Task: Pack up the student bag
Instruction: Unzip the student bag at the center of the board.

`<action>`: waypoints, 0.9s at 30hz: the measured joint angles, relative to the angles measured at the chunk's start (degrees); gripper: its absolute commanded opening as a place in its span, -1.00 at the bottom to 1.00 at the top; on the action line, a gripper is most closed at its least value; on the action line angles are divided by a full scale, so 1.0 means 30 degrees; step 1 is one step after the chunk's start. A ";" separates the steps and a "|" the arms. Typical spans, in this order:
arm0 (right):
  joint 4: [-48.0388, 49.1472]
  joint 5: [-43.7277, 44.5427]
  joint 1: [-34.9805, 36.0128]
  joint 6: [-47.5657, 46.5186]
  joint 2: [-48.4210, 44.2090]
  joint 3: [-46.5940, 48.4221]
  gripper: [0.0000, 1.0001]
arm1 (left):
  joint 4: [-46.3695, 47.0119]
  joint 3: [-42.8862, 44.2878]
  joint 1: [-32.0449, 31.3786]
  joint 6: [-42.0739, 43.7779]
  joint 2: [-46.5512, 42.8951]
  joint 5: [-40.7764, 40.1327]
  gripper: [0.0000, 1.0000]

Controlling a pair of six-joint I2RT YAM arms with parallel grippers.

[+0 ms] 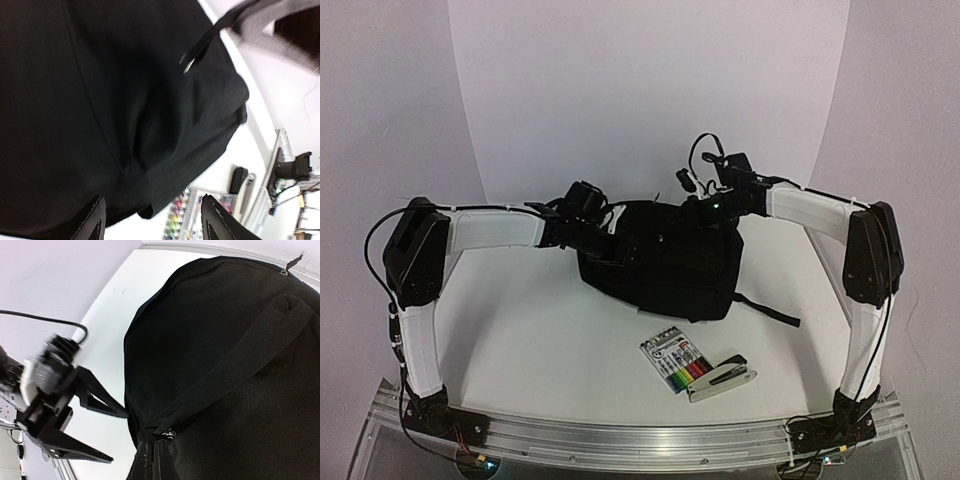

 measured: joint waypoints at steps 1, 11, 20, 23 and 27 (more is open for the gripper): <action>-0.0006 0.0000 0.0000 0.0006 0.0000 0.0000 -1.00 | -0.0041 0.0491 -0.0013 0.0180 0.0168 -0.0179 0.35; -0.0006 0.0054 0.0000 0.0057 0.0000 0.0000 -1.00 | -0.0294 0.5061 -0.0057 0.0911 0.3363 -0.0969 0.23; -0.0153 0.0326 0.0016 0.0065 0.0111 0.0000 -1.00 | -0.0951 0.5074 -0.0385 0.1129 0.4039 -0.0752 -0.80; -0.0262 0.0581 0.0035 0.0025 0.0143 0.0000 -1.00 | -0.0801 0.4708 -0.0413 0.1103 0.3986 -0.0885 -0.99; -0.0493 0.1437 0.0141 -0.0369 0.0340 0.0105 -1.00 | -0.0243 0.3441 -0.0397 0.1111 0.3463 -0.0865 -1.00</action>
